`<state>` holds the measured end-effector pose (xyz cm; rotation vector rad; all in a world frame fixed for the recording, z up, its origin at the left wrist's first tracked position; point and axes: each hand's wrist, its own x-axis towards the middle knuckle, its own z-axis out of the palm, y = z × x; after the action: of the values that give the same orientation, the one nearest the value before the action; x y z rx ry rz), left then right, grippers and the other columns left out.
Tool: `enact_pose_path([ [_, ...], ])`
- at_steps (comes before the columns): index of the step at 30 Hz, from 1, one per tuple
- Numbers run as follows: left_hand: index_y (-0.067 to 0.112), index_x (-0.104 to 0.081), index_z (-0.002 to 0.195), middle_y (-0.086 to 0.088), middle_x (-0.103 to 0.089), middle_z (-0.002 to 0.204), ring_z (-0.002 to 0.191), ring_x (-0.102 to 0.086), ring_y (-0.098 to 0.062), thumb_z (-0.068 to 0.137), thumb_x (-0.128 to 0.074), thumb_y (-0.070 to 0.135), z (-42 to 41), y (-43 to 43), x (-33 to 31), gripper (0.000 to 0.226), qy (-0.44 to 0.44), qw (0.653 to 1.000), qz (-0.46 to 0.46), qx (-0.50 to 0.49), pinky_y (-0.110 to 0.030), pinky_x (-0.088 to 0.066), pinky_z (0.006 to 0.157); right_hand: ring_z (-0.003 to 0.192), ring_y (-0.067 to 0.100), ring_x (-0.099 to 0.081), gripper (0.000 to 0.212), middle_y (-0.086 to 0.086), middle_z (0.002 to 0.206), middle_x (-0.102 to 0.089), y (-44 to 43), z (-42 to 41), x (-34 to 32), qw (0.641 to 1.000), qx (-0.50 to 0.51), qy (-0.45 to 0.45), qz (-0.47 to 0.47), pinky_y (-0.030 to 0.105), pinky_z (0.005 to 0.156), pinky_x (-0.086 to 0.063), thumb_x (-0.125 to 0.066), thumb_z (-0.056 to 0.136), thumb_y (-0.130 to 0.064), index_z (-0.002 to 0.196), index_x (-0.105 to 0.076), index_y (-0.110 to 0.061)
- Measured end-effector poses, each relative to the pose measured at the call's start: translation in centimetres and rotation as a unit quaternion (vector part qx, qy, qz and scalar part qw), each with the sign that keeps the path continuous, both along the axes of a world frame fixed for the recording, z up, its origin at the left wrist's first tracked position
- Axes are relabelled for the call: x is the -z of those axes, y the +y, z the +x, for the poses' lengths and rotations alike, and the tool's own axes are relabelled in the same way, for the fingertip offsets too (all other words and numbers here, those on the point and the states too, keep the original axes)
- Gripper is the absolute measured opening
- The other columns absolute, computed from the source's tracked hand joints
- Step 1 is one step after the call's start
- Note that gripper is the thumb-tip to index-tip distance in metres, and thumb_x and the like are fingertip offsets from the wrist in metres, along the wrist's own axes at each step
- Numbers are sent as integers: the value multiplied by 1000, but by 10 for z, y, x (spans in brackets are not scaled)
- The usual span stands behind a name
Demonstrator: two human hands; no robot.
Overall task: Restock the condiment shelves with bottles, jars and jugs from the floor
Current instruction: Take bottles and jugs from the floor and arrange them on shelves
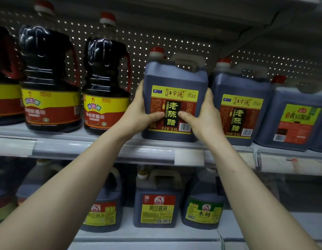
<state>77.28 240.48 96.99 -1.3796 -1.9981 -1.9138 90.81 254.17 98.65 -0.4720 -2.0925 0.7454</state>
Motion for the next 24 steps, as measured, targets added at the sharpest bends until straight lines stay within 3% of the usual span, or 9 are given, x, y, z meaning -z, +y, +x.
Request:
enact_pose_path([
  [7, 22, -2, 157, -2, -44, 148, 137, -43, -18, 89, -68, 7, 39, -3, 11, 95, 47, 991, -17, -123, -48, -39, 113, 128, 24, -54, 84, 4, 139, -57, -10, 12, 10, 999, 34, 4, 8, 41, 107, -44, -77, 87, -20, 154, -26, -18],
  [10, 18, 2, 158, -7, -23, 161, 148, -25, -21, 91, -65, 6, 58, -5, 21, 95, 86, 980, -34, -175, -46, -23, 122, 132, 25, -52, 83, 7, 142, -55, -11, 27, 22, 999, 39, 4, 26, 45, 112, -43, -74, 89, -12, 156, -26, -20],
  [13, 17, -1, 158, -12, -2, 165, 152, -8, -23, 93, -64, 11, 82, -8, 35, 91, 131, 969, -54, -202, -31, -8, 118, 134, 24, -51, 82, 8, 145, -54, -14, 47, 37, 999, 40, 13, 33, 43, 112, -43, -73, 89, -8, 157, -27, -19],
  [16, 14, -4, 158, -9, -6, 165, 152, -6, -19, 93, -64, 10, 107, -11, 48, 89, 168, 966, -57, -186, -23, -8, 117, 136, 21, -49, 79, 5, 147, -52, -17, 69, 51, 998, 38, 23, 38, 36, 112, -41, -72, 90, -9, 156, -29, -21],
  [19, 15, -11, 158, -5, -15, 164, 151, -10, -15, 93, -65, 12, 135, -8, 58, 85, 184, 966, -69, -169, -15, -8, 113, 140, 21, -45, 80, 5, 152, -48, -18, 95, 62, 999, 25, 21, 34, 42, 115, -40, -72, 91, -9, 157, -29, -20],
  [24, 11, -33, 152, -6, -40, 154, 145, -31, -20, 90, -67, 12, 198, 0, 80, 70, 188, 969, -60, -147, -30, -26, 118, 139, 21, -45, 78, 6, 151, -49, -11, 158, 88, 999, 18, -3, 34, 41, 113, -41, -73, 91, -12, 156, -32, -19],
])
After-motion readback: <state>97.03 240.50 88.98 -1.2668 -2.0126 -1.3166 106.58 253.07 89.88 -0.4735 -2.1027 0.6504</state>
